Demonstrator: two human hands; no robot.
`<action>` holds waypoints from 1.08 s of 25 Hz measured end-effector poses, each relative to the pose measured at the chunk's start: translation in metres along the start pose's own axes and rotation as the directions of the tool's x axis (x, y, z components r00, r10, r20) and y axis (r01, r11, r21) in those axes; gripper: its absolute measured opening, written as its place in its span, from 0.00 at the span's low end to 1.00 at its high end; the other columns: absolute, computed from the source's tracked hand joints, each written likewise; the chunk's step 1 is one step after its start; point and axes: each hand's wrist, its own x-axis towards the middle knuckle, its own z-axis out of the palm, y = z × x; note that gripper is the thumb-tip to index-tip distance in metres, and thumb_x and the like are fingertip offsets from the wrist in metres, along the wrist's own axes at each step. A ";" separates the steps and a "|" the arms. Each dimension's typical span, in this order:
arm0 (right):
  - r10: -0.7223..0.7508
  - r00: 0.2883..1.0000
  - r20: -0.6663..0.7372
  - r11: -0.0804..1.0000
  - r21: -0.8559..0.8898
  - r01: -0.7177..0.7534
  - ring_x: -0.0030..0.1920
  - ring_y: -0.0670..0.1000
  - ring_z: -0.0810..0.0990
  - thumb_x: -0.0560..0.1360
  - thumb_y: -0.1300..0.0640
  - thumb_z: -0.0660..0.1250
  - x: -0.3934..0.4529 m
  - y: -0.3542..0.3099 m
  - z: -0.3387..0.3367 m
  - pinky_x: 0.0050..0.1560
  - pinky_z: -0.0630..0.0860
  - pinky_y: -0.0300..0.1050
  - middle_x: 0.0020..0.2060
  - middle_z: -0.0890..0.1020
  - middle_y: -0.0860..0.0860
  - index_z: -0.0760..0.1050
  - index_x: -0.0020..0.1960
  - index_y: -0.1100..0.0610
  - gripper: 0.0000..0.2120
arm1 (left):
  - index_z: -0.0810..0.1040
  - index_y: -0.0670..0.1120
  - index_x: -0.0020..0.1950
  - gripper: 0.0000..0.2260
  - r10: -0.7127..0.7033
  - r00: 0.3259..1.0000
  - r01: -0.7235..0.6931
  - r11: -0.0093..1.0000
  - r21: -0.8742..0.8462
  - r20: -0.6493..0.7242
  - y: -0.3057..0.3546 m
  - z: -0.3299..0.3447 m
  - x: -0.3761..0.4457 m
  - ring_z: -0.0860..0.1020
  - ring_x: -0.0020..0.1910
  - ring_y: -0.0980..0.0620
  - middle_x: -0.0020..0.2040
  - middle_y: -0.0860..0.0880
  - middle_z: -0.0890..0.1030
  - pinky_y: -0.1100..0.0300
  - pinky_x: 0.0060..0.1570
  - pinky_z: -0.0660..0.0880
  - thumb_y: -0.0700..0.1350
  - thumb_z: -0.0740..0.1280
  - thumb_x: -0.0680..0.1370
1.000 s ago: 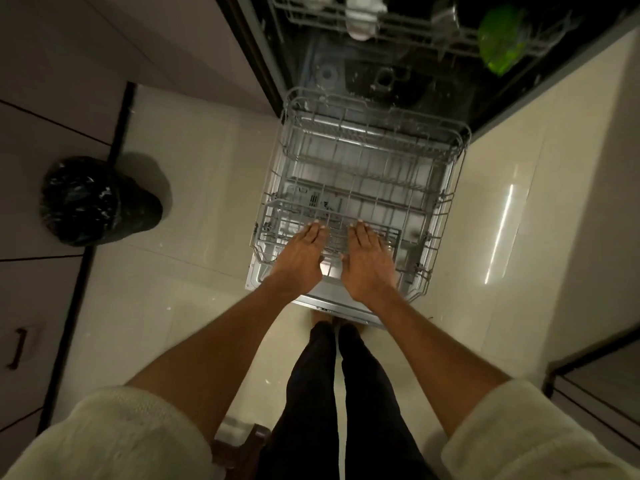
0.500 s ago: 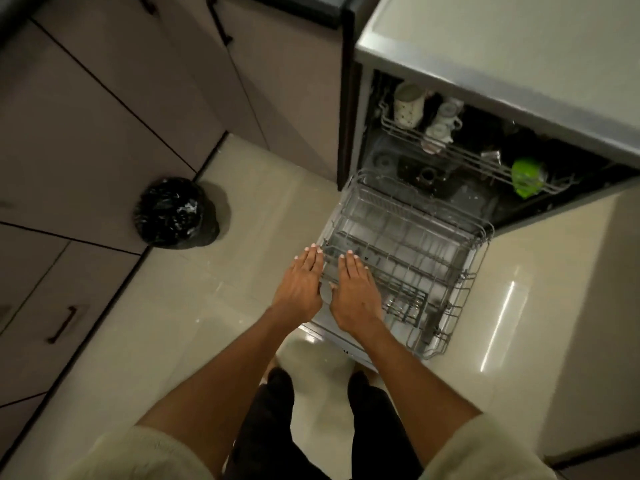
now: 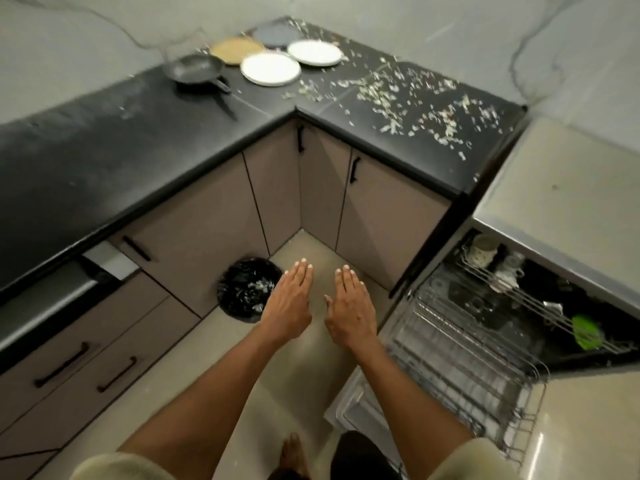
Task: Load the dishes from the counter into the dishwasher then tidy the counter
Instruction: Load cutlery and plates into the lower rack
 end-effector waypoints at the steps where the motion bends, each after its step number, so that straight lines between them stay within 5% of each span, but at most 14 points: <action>1: -0.021 1.000 -0.019 1.000 -0.003 0.021 0.81 0.52 0.47 0.84 0.48 0.52 0.015 -0.013 -0.009 0.80 0.45 0.49 0.81 0.50 0.56 0.47 0.82 0.59 0.31 | 0.46 0.41 0.81 0.34 -0.007 1.000 0.007 1.000 -0.005 -0.026 -0.011 -0.017 0.007 0.44 0.80 0.48 0.82 0.43 0.46 0.56 0.77 0.41 0.38 0.58 0.79; 9: -0.117 0.975 -0.190 0.993 -0.013 0.116 0.81 0.53 0.49 0.84 0.50 0.55 0.138 -0.078 -0.077 0.80 0.47 0.49 0.81 0.53 0.56 0.51 0.81 0.59 0.30 | 0.45 0.42 0.81 0.34 0.021 0.987 -0.029 0.998 -0.048 -0.161 -0.067 -0.106 0.107 0.44 0.80 0.50 0.82 0.44 0.46 0.53 0.79 0.47 0.38 0.60 0.79; 27: -0.223 0.965 -0.135 0.974 -0.058 0.217 0.81 0.52 0.46 0.84 0.49 0.54 0.498 -0.116 -0.131 0.80 0.44 0.49 0.81 0.50 0.55 0.47 0.82 0.59 0.31 | 0.45 0.43 0.81 0.33 -0.087 0.976 0.091 0.996 0.009 -0.199 -0.193 -0.184 0.418 0.44 0.80 0.50 0.81 0.45 0.46 0.56 0.78 0.42 0.37 0.59 0.79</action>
